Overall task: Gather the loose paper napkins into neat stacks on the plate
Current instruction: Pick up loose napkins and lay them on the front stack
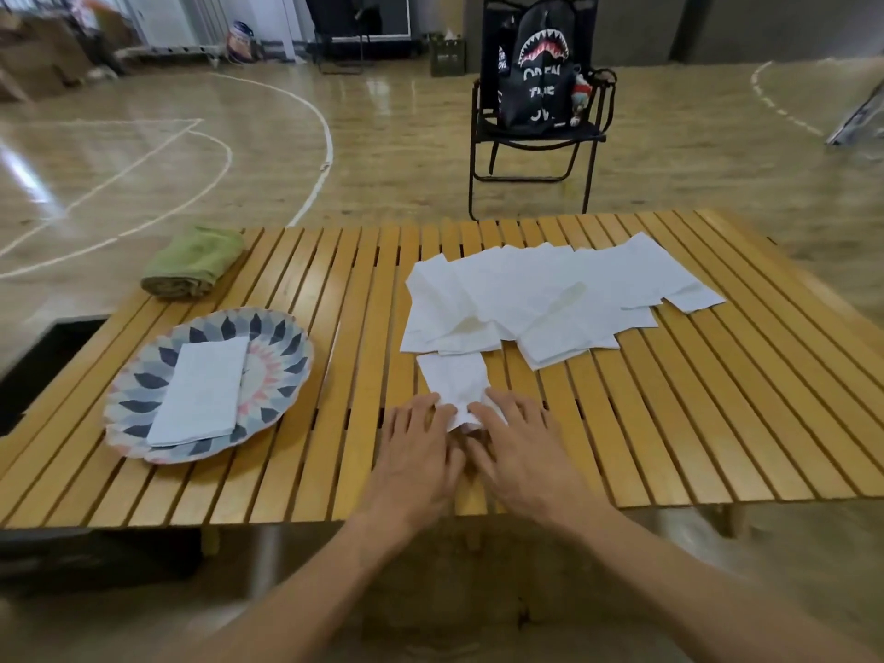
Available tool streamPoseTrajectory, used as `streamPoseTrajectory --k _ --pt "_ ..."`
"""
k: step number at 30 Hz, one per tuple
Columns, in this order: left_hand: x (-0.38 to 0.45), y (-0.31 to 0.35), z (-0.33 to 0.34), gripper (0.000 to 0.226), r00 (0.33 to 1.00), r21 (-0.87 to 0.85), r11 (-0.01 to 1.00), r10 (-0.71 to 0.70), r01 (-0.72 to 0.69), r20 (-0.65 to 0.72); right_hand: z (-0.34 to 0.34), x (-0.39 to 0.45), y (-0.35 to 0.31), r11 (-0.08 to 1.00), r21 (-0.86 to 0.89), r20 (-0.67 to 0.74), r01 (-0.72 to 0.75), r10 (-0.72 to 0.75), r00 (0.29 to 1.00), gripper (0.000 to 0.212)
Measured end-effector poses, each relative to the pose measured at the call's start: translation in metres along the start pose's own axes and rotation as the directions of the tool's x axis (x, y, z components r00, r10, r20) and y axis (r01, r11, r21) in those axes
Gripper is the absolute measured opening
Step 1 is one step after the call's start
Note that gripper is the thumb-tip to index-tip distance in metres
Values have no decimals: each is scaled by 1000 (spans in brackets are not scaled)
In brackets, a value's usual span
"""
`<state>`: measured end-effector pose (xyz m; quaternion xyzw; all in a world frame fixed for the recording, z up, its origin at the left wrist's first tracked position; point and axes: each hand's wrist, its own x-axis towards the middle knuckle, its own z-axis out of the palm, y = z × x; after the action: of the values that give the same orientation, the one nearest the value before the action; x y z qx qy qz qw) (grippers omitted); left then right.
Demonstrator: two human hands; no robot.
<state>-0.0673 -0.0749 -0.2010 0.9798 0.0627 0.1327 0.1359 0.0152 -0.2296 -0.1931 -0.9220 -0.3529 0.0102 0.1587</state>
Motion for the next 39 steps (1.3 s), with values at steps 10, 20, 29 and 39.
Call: streamPoseTrajectory --k 10,20,29,39 --pt "-4 10 -12 35 999 -49 998 -50 49 -22 -3 -5 -2 999 41 -49 0 2 999 49" --pt "43 -23 -2 34 999 26 999 19 -18 -29 -13 25 6 996 -82 -97 25 -33 995 34" --pt "16 7 -21 29 994 -109 989 -105 101 -32 -22 1 3 959 282 -46 -21 35 998 34" --pt "-38 58 -103 20 987 -196 975 -123 102 -100 -84 -70 -33 868 468 38 -167 169 985 12"
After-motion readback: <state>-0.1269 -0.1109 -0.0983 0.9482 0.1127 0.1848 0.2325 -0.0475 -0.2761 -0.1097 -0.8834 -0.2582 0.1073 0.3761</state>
